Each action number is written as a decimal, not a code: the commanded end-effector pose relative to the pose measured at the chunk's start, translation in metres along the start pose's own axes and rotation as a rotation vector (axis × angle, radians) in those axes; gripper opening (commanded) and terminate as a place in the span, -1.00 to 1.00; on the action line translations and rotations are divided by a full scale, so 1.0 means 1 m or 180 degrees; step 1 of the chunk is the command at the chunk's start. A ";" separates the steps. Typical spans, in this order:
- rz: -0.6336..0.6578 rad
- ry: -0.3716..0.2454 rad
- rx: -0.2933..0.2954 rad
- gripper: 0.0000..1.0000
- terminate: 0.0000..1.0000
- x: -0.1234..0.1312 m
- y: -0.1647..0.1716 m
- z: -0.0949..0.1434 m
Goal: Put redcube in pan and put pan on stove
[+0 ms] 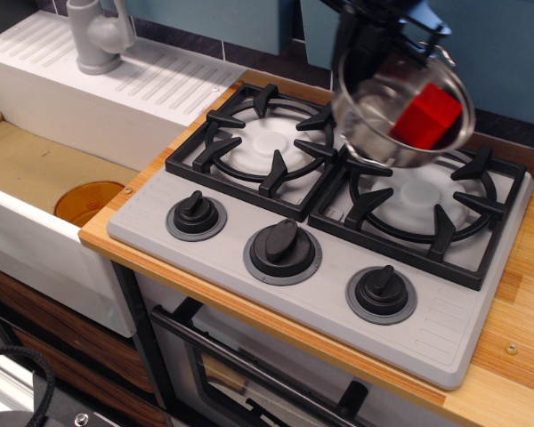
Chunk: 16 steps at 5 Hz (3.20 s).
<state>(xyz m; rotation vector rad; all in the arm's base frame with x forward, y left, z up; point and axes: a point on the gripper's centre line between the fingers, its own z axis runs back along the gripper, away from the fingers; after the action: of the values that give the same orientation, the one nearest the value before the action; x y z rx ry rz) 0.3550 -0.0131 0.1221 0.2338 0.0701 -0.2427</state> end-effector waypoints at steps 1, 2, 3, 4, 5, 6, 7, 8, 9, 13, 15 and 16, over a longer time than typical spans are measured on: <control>-0.0019 -0.0287 0.0087 -1.00 -1.00 -0.010 0.039 0.020; -0.0049 -0.0322 0.0108 -1.00 -1.00 -0.016 0.054 0.014; -0.0104 -0.0361 0.0075 -1.00 -1.00 -0.018 0.065 0.001; -0.0160 -0.0445 0.0079 -1.00 -1.00 -0.021 0.078 -0.011; -0.0212 -0.0512 0.0077 -1.00 -1.00 -0.020 0.090 -0.023; -0.0259 -0.0581 0.0057 -1.00 -1.00 -0.014 0.101 -0.034; -0.0318 -0.0636 0.0023 -1.00 -1.00 -0.008 0.109 -0.047; -0.0333 -0.0662 -0.0030 -1.00 -1.00 -0.002 0.113 -0.060; -0.0372 -0.0737 -0.0041 1.00 -1.00 0.003 0.113 -0.070; -0.0417 -0.0612 0.0030 1.00 -1.00 -0.014 0.109 -0.029; -0.0380 -0.0578 -0.0196 1.00 -1.00 -0.015 0.098 0.000; -0.0332 -0.0642 -0.0523 1.00 -1.00 -0.013 0.087 0.007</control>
<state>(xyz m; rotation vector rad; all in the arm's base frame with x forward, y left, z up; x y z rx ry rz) 0.3561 0.0703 0.1087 -0.0039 0.0100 -0.3589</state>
